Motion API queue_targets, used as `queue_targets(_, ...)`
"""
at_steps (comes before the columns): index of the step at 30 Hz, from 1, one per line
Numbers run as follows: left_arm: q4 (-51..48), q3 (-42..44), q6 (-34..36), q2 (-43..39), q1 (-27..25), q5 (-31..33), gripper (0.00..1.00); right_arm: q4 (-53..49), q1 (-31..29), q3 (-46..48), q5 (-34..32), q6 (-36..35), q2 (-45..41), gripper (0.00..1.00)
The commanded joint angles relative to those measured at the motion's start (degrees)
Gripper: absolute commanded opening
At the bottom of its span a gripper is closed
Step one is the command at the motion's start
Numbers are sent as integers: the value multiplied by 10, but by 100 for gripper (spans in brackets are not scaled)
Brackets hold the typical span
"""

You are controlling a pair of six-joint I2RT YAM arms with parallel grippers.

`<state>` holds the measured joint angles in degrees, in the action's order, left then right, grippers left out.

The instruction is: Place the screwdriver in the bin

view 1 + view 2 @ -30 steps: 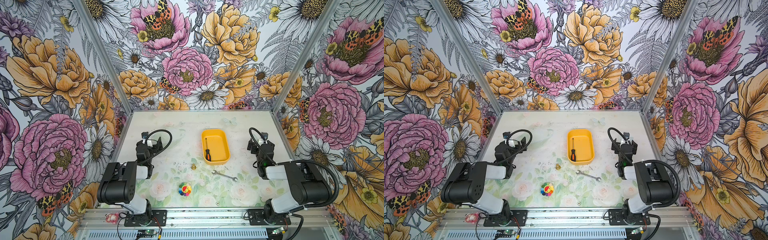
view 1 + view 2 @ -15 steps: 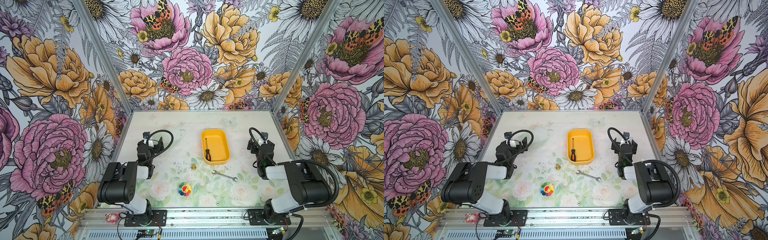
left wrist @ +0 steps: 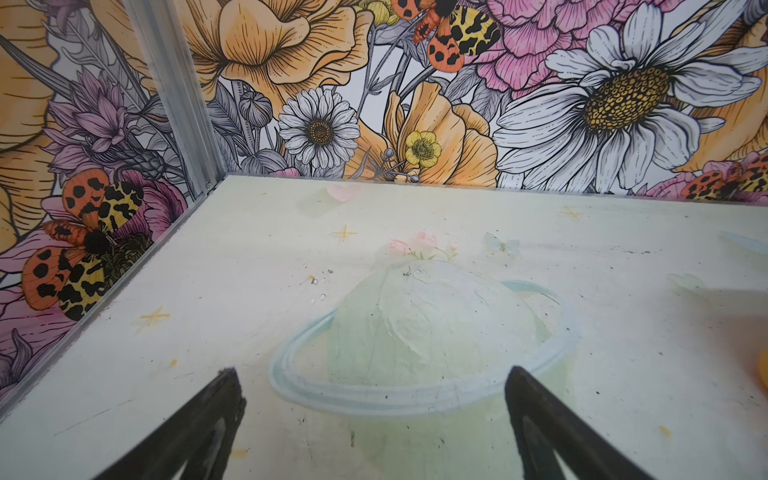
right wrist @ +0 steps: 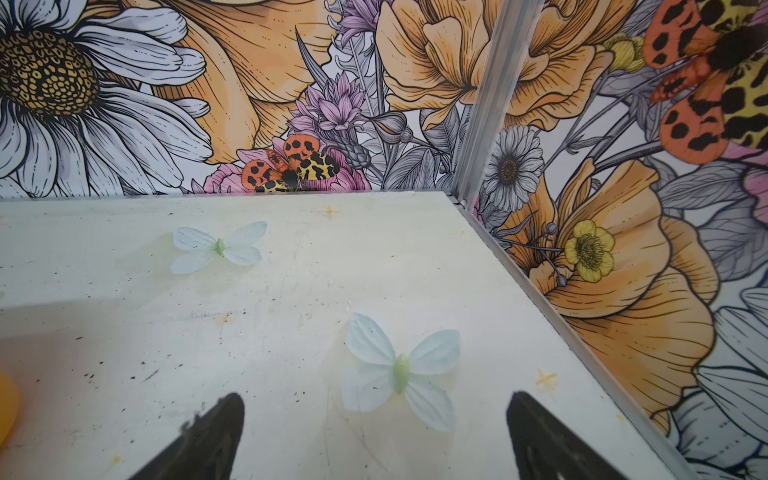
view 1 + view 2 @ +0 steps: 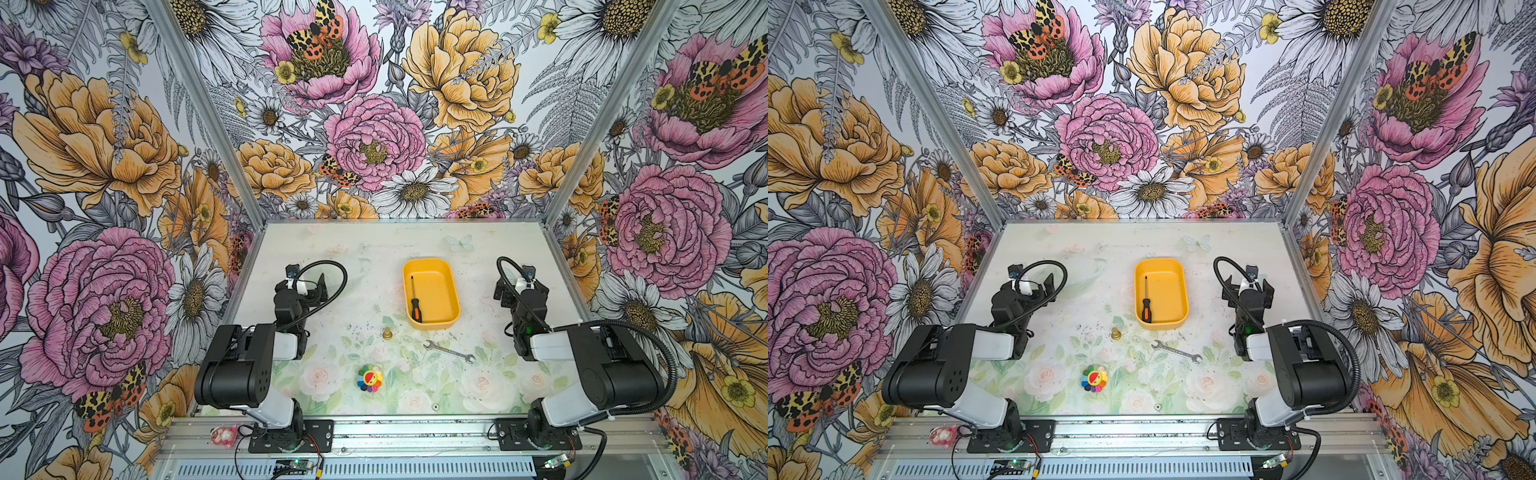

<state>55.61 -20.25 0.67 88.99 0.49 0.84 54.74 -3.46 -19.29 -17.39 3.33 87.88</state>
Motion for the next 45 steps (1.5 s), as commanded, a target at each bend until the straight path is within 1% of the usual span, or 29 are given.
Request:
queue_targets(1,17,6,11,-4,-4,10,99,19,-4,3,-7,-4,2,99)
queue_targets(23,-11,-9,11,-2,0,6,99,14,-3,0,-6,-4,2,99)
queue_targets(45,-11,-8,11,-2,0,5,99,9,-2,-2,-3,-4,3,100)
